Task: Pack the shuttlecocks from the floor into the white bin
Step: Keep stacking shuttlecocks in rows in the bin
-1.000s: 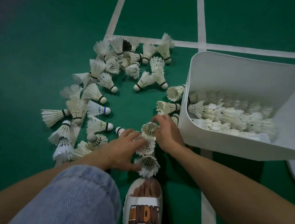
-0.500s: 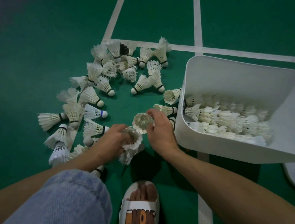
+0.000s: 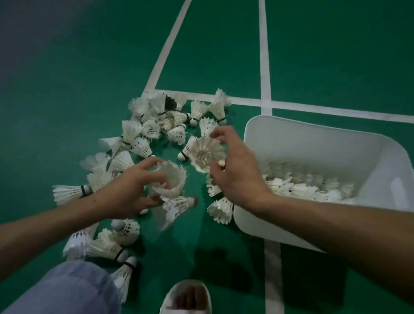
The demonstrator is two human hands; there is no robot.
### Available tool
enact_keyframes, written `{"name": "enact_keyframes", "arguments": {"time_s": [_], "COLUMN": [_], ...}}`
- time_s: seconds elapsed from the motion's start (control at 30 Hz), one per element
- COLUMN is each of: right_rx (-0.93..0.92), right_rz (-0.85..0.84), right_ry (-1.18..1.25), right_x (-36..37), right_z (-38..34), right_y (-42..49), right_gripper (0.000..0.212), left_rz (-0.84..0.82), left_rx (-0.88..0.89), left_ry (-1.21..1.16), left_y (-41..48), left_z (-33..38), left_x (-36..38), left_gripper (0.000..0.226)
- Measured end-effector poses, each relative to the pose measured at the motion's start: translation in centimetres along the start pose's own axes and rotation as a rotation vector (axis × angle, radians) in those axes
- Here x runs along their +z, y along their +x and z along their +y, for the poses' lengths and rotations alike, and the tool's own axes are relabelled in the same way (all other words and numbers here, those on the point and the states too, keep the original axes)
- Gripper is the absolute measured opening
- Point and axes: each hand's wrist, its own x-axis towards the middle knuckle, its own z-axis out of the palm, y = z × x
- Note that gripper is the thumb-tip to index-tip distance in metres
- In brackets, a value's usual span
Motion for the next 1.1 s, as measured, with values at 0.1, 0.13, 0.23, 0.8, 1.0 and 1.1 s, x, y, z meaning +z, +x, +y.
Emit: {"name": "enact_keyframes", "arguments": {"time_s": [0.1,0.13,0.23,0.8,1.0,1.1], "right_rx": [0.013,0.017,0.034,-0.007,0.06,0.073], "right_rz": [0.028,0.034,0.054,0.22,0.172,0.193], "right_ry": [0.042,0.036,0.051,0.148,-0.047,-0.069], "right_x": [-3.8,-5.0,-8.2,-14.7,-14.0,-14.2], "right_z": [-0.6,-0.7,-0.1,2.9,4.3,5.2], "right_y": [1.2,1.5,2.1,1.4,1.1,1.3], "right_gripper": [0.048,0.048,0.049,0.018,0.061,0.056], "left_rz": [-0.078,-0.098,-0.129,-0.161,-0.196,-0.196], "left_rx": [-0.025,-0.032,-0.079,-0.254,-0.344,-0.359], "left_ry": [0.001,-0.011,-0.062,-0.447,-0.606,-0.642], "left_y": [1.5,2.2,4.0,14.9,15.8,16.1], "left_z": [2.1,2.8,5.3,14.3,15.5,15.3], "left_x": [-1.9,-2.5,-3.9,-2.3,-0.2,-0.1], "left_gripper": [0.032,0.026,0.012,0.022,0.016,0.018]}}
